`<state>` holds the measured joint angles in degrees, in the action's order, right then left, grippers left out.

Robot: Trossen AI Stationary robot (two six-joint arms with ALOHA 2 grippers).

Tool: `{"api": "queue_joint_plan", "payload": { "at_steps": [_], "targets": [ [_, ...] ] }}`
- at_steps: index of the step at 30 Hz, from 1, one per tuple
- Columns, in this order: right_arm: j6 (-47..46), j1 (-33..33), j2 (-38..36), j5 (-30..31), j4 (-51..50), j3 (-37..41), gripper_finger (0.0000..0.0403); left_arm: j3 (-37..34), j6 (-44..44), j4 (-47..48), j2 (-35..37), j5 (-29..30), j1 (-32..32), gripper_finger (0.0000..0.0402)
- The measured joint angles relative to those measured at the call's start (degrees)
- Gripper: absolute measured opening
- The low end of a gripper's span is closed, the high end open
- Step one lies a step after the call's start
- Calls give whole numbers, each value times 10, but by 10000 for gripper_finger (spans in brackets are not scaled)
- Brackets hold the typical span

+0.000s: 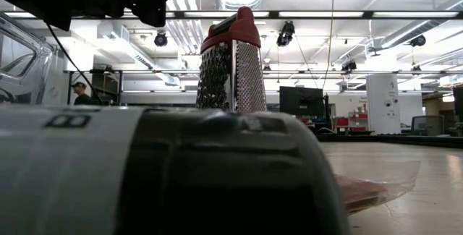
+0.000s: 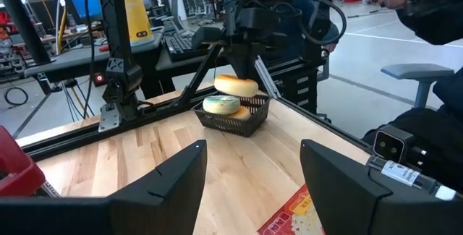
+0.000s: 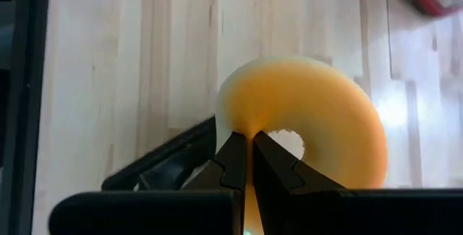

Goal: Pick & Place Food Item
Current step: Put the orange donut into the black bin

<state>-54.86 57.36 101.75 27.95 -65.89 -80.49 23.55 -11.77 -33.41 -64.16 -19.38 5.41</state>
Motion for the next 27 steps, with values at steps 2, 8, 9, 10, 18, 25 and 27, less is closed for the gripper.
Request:
{"api": "queue_joint_plan", "payload": {
  "at_steps": [2, 8, 9, 10, 18, 25, 27],
  "targets": [
    [-11, 0, 0, -16, -9, -5, 8, 0, 0, 0, 0, 0, 0, 227],
    [-45, 0, 0, -58, -15, -1, 8, 0, -3, 0, 0, 0, 0, 227],
    [-51, 0, 0, -63, -15, 0, 8, 0, -3, 0, 0, 0, 0, 227],
    [-55, 0, 0, -70, -14, 0, 8, 0, -4, 0, 0, 0, 0, 227],
    [-86, 1, 5, -113, -12, 2, 8, 0, -4, 0, 0, 0, 0, 227],
    [-93, 1, 23, -146, -9, 5, 8, 0, -6, 0, 0, 0, 0, 227],
    [-93, 1, 28, -150, -8, 6, 8, 0, -6, 0, 0, 0, 0, 227]
  ]
}}
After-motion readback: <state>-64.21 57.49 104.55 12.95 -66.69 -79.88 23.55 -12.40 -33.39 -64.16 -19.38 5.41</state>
